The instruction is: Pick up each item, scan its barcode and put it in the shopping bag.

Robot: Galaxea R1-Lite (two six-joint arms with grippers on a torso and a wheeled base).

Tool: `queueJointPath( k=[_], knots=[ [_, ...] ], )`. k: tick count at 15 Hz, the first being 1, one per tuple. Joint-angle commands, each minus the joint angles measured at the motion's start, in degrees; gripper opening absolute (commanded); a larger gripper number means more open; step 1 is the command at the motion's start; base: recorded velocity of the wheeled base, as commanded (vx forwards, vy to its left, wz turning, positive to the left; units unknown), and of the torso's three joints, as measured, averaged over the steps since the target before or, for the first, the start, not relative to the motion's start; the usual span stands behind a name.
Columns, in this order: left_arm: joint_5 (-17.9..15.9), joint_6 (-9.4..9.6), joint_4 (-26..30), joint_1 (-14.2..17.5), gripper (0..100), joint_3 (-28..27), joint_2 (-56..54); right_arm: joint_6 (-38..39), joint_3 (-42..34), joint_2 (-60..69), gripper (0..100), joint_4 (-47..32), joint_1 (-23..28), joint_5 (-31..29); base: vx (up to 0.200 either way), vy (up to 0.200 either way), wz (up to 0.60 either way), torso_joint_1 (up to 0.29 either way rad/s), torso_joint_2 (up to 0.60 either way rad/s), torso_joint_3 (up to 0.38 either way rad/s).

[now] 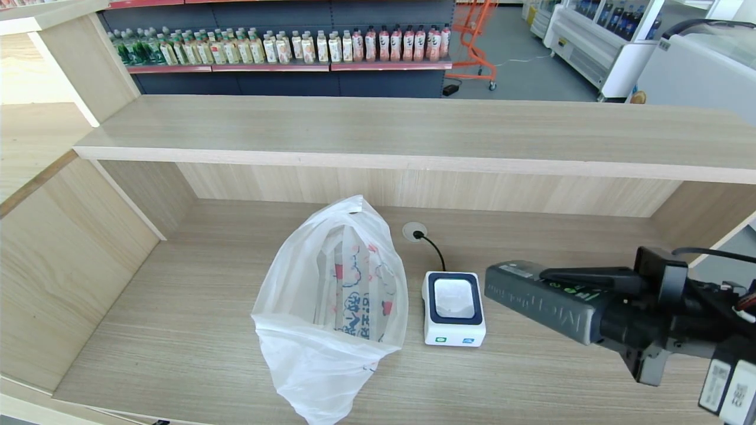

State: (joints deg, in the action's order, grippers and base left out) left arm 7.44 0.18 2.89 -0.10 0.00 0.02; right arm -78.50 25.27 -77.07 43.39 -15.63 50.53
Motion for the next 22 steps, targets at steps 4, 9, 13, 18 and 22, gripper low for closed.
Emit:
queueJointPath(
  k=[4,9,13,18,22],
  knots=[
    [0.03,-0.01,0.01,0.1,100,0.0,-0.02,73.66,2.33,2.98,0,-7.53,0.86,-21.7,0.0,0.0,0.0,0.0,0.0,0.0],
    [0.03,-0.01,0.01,0.1,100,0.0,-0.02,109.17,7.69,-9.85,0,-8.23,-5.03,-30.05,0.0,0.0,0.0,0.0,0.0,0.0],
    [0.03,-0.01,0.01,0.01,100,0.0,-0.02,109.26,7.78,-16.62,0,-8.76,-6.34,-30.32,0.0,0.0,0.0,0.0,0.0,0.0],
    [0.03,-0.01,0.01,0.1,100,0.0,-0.02,108.99,11.12,-24.27,0,-8.32,-9.51,-33.39,0.0,0.0,0.0,0.0,0.0,0.0],
    [0.03,-0.01,0.01,0.1,100,0.0,-0.02,106.97,14.19,-27.7,0,-8.23,-11.27,-35.76,0.0,0.0,0.0,0.0,0.0,0.0]
  ],
)
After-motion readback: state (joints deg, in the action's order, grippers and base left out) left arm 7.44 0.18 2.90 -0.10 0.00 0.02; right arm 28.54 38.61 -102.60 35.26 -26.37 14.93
